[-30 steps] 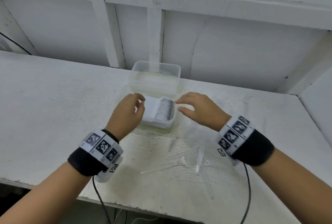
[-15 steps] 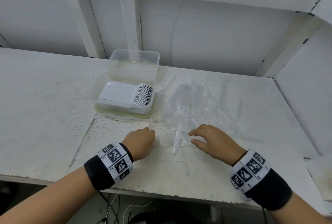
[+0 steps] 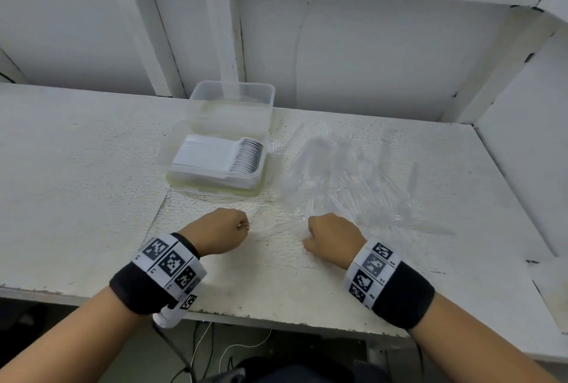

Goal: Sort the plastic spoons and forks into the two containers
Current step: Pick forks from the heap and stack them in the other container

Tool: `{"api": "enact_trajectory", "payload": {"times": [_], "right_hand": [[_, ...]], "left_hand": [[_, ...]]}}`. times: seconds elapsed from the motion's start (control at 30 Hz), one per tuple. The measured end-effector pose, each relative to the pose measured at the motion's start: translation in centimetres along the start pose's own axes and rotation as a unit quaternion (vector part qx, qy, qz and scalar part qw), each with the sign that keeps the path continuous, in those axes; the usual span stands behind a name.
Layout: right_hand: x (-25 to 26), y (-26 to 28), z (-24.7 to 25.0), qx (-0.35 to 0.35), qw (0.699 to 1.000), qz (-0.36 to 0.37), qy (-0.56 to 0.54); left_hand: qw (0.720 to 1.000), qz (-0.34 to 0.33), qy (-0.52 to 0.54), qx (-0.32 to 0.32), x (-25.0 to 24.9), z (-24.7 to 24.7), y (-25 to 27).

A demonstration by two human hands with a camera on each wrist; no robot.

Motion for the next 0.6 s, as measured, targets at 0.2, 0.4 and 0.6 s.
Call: {"api": "enact_trajectory", "payload": {"times": [0.2, 0.4, 0.6], "right_hand": [[-3.0, 1.5, 1.5, 0.007, 0.970, -0.055, -0.238], [-6.9, 4.5, 4.5, -0.057, 0.955, -0.077, -0.279], [-11.0, 6.5, 6.5, -0.233, 0.889, -0.111, -0.377]], "left_hand": [[0.992, 0.019, 0.103, -0.070, 1.3, 1.3, 0.9], [0.987, -0.008, 0.104, -0.121, -2.1, 2.3, -0.2], [0.980, -0.075, 0.063, -0.173, -9.1, 5.1, -5.1]]}}
Point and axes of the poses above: each hand's wrist, its own y-axis away from the middle knuckle, its own z-axis out of the back of the hand, x = y × z, the point moved 9 cm from there along -y, towards the middle knuckle, and after that the axes turned 11 degrees about -y, right-handed, at the moved point
